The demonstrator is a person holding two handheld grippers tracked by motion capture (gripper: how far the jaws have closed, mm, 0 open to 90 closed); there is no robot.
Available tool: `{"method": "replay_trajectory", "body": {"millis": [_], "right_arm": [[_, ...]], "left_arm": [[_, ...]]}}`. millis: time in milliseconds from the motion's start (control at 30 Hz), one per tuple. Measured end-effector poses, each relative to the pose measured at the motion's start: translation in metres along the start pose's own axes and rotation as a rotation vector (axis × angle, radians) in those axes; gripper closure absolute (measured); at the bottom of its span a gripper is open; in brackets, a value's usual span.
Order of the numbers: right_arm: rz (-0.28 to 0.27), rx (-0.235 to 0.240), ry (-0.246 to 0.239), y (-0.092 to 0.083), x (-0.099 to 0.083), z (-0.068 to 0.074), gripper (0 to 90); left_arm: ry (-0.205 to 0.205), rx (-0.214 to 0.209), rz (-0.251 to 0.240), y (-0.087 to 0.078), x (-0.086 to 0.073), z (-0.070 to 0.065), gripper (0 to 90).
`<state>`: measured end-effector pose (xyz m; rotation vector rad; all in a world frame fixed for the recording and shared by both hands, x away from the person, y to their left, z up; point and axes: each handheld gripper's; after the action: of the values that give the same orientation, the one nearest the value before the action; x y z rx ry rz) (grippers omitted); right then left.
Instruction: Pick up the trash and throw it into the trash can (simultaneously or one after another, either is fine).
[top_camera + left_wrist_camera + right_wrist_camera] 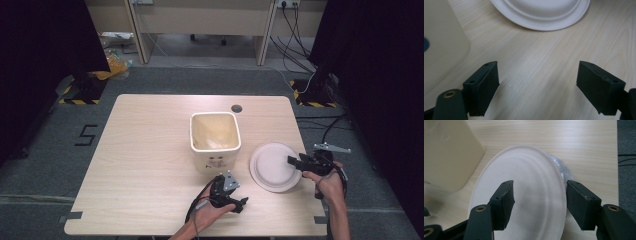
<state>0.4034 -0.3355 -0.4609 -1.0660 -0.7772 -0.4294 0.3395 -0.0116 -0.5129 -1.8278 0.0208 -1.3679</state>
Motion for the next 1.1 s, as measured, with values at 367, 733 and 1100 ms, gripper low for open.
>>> {"method": "replay_trajectory", "body": {"millis": [367,733,1100], "right_arm": [[-0.003,0.037,-0.002,0.001,0.001,0.006,40.9],[-0.011,0.071,0.005,0.000,0.002,0.009,41.4],[-0.026,0.147,-0.015,-0.001,0.005,0.024,42.6]], "left_arm": [[0.019,0.012,0.044,0.033,0.019,-0.008,18.3],[0.029,0.007,0.056,0.048,0.030,-0.012,17.0],[0.026,-0.002,0.053,0.050,0.031,-0.013,16.2]]}}
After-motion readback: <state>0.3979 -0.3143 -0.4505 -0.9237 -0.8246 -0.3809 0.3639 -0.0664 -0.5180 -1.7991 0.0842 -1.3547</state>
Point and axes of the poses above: each handheld gripper's, and its own axes: y roughly forward along the jaws, x roughly out of its top, z roughly to its left
